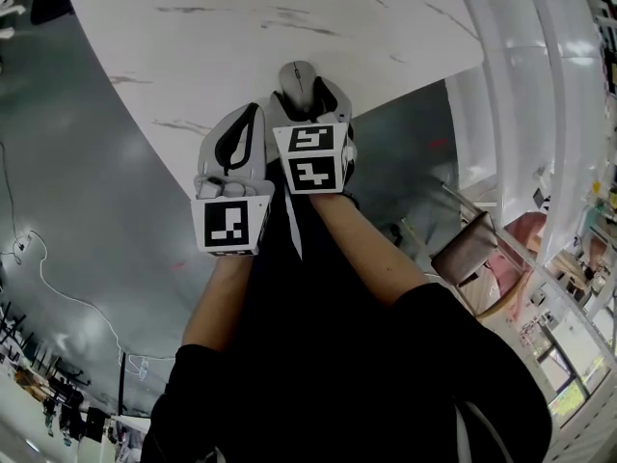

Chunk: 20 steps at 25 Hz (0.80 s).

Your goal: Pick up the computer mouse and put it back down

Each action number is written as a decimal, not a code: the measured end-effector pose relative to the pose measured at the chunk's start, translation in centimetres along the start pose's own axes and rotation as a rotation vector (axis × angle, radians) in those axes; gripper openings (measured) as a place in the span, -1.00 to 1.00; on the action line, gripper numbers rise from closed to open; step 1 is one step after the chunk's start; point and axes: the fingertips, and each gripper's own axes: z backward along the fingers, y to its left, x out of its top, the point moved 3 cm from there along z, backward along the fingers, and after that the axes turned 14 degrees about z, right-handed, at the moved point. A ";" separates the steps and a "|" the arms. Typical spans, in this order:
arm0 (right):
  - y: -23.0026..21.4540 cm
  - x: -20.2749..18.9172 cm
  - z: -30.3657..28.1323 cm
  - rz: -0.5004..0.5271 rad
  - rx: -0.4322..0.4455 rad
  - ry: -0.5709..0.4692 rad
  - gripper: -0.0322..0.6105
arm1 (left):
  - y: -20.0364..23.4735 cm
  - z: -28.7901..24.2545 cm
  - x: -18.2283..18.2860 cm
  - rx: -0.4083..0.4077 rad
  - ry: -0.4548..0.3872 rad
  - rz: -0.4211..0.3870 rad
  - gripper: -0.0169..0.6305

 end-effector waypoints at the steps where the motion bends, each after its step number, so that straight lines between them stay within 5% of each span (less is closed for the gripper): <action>1: 0.0 0.0 0.0 -0.004 -0.003 -0.001 -0.08 | 0.1 0.0 -0.1 0.004 0.004 0.001 -0.93; 20: -1.5 2.8 4.3 0.038 -0.019 -0.117 -0.08 | -0.7 0.1 1.7 0.010 -0.004 -0.012 -0.93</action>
